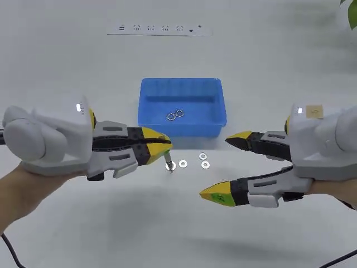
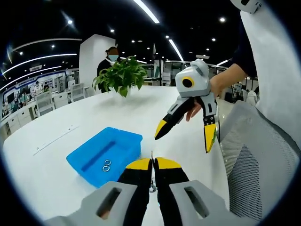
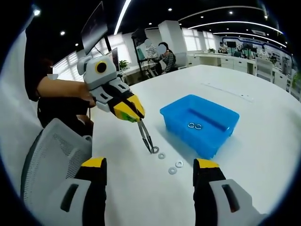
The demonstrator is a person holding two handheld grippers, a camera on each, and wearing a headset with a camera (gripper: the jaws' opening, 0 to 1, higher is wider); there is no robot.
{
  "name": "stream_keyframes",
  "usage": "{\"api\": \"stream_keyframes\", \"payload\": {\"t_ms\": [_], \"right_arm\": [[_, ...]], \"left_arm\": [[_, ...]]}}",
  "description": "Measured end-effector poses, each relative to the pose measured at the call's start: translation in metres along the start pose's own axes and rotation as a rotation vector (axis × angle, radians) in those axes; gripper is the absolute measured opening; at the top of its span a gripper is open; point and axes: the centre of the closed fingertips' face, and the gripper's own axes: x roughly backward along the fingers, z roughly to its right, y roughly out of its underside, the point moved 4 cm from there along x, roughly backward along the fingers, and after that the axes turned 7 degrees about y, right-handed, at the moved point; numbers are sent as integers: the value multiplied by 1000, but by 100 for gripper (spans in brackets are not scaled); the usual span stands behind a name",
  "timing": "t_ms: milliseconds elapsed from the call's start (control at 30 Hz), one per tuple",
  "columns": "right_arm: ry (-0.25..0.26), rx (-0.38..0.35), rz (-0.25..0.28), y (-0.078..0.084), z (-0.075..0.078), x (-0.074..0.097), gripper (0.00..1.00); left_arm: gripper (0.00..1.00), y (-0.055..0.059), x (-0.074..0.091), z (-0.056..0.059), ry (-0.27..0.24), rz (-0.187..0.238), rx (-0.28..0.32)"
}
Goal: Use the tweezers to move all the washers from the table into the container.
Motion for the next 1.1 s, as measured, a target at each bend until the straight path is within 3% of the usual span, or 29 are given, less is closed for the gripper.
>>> {"api": "stream_keyframes", "payload": {"t_ms": [300, 467, 700, 933, 1100], "right_arm": [[-16, -11, 0, -1, -5, -4, 74], [-26, -6, 1, -4, -5, -8, 73], [-58, 70, -25, -10, -10, -24, 67], [-84, 162, -37, -21, -12, -51, 57], [-146, 244, -81, -21, -19, -66, 41]], "left_arm": [[6, 0, 0, -1, 9, -4, -8], [6, -3, -3, 4, 32, -72, -74], [6, -3, -3, 7, 58, -113, -81], [6, -6, -11, 9, 71, -124, -80], [6, -7, -14, 9, 63, -126, -84]]}}
